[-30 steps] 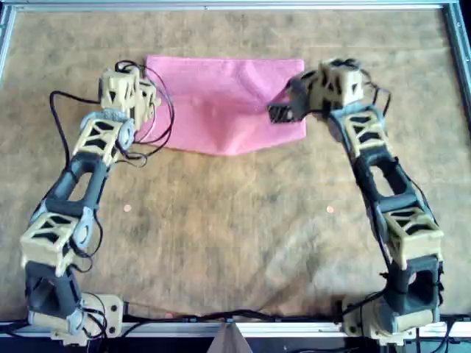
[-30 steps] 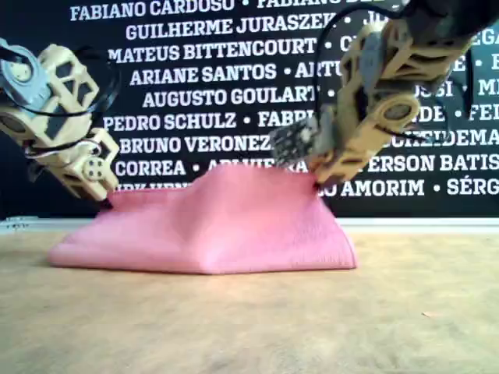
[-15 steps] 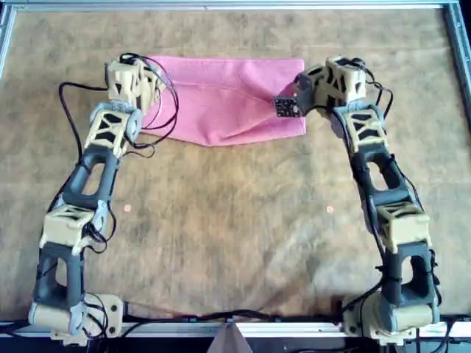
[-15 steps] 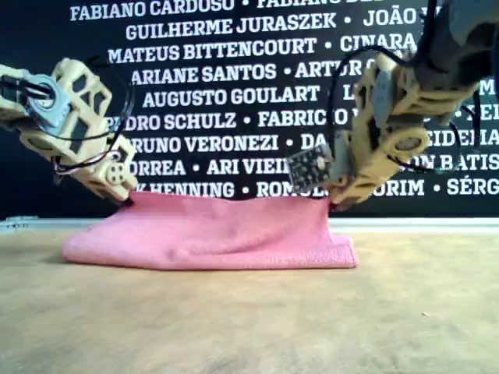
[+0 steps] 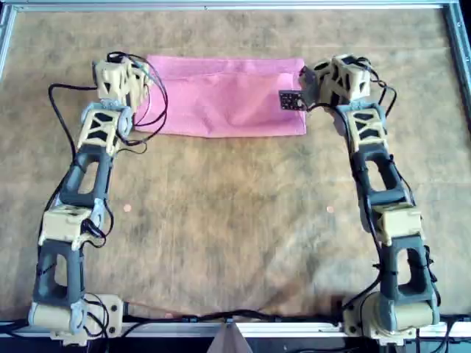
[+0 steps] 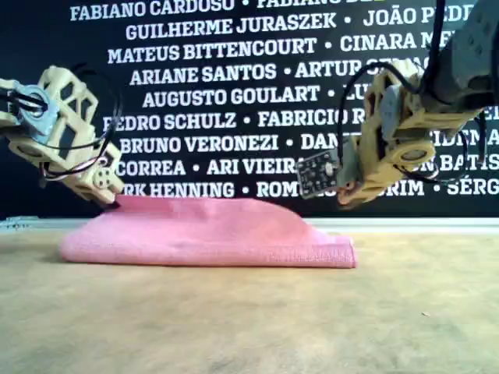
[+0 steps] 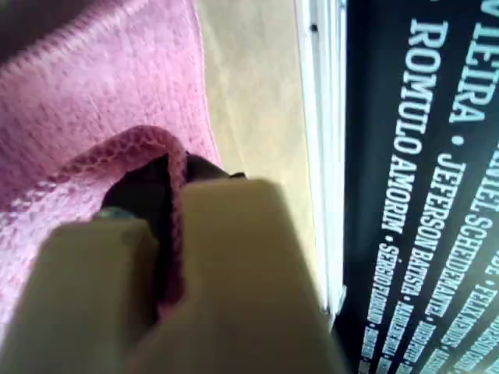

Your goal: Fold a cloth

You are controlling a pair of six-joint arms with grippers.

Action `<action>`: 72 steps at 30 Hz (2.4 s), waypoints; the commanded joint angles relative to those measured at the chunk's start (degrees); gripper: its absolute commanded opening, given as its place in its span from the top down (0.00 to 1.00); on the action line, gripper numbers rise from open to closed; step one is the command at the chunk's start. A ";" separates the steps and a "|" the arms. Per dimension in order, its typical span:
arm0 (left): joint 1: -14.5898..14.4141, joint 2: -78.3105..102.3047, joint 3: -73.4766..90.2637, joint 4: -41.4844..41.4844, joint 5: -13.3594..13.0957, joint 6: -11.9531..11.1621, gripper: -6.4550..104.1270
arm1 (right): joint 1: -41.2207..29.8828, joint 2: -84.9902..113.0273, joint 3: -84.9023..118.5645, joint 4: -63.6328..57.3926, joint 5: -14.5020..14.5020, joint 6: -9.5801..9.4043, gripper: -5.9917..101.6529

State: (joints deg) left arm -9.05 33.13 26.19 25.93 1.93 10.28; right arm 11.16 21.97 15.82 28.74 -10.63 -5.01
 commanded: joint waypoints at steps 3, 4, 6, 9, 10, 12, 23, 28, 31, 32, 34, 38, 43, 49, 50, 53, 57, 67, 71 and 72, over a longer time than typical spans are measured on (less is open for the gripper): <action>0.44 0.26 -4.48 -1.14 0.88 0.44 0.95 | -0.88 1.05 -6.50 -2.72 0.35 -0.18 0.90; 0.44 -0.26 -4.48 -1.14 1.05 0.44 0.94 | -0.88 1.05 -6.59 -2.72 0.35 -0.18 0.89; 0.44 -1.05 -4.39 -1.14 1.05 0.44 0.89 | -0.88 1.14 -6.59 -2.72 0.26 -0.18 0.86; 0.44 -2.29 -4.39 -1.05 0.79 0.44 0.73 | -0.79 1.14 -6.59 -2.72 0.26 -0.18 0.73; 0.44 -2.29 -4.39 -1.05 0.00 0.44 0.66 | -0.79 1.14 -6.59 -2.64 0.35 -0.09 0.67; 0.62 -2.20 -4.39 -1.05 0.00 0.44 0.54 | -0.79 1.76 -6.59 -2.64 0.00 -0.09 0.56; 0.79 -1.23 -4.31 -0.79 0.70 0.53 0.17 | -0.79 7.91 -7.82 -1.41 -0.53 0.62 0.32; 1.23 -0.88 -4.31 0.18 -0.09 -0.09 0.13 | -0.88 12.13 -6.68 -0.62 -0.62 0.00 0.33; 1.41 5.01 -3.16 0.79 -0.18 -0.35 0.14 | -0.79 16.87 -6.59 7.38 -0.62 0.00 0.32; 1.41 8.44 -2.72 2.37 -0.18 -0.44 0.14 | -0.79 18.90 -6.59 11.87 -0.62 0.00 0.32; 1.41 15.38 0.53 8.53 -0.18 -0.53 0.14 | -0.79 23.91 -6.68 22.15 -0.62 -0.09 0.32; 0.35 33.75 9.23 26.63 0.09 -0.70 0.14 | -0.79 31.55 -7.91 41.66 -0.62 -0.09 0.32; 0.35 54.23 22.15 43.42 0.88 -0.79 0.13 | -0.62 41.48 -7.91 60.47 -0.62 0.62 0.32; 0.44 76.20 37.27 51.42 0.53 -7.38 0.13 | -0.53 56.87 -6.24 63.72 0.26 0.88 0.32; 0.44 80.07 40.34 52.03 0.53 -9.23 0.13 | -0.18 59.85 -6.06 63.72 0.26 0.88 0.32; 0.44 91.05 48.87 51.86 0.53 -12.22 0.13 | -0.26 67.68 -1.41 63.72 0.26 0.88 0.32; 0.44 104.50 61.26 51.33 0.97 -12.74 0.13 | -0.79 78.75 13.45 63.72 0.35 0.88 0.32; 0.44 143.61 98.26 36.56 0.97 -12.74 0.14 | -0.70 120.15 67.50 52.82 0.26 -0.09 0.32; 0.79 144.67 111.80 31.90 0.26 -12.22 0.13 | -0.70 132.10 90.09 39.02 0.26 -0.09 0.32; 0.44 144.67 114.35 31.11 0.44 -12.22 0.13 | -0.70 134.38 95.54 35.33 0.26 -0.18 0.32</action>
State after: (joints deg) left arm -8.96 177.28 134.03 60.21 2.64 -2.02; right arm 10.72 150.21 102.83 74.44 -10.63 -4.83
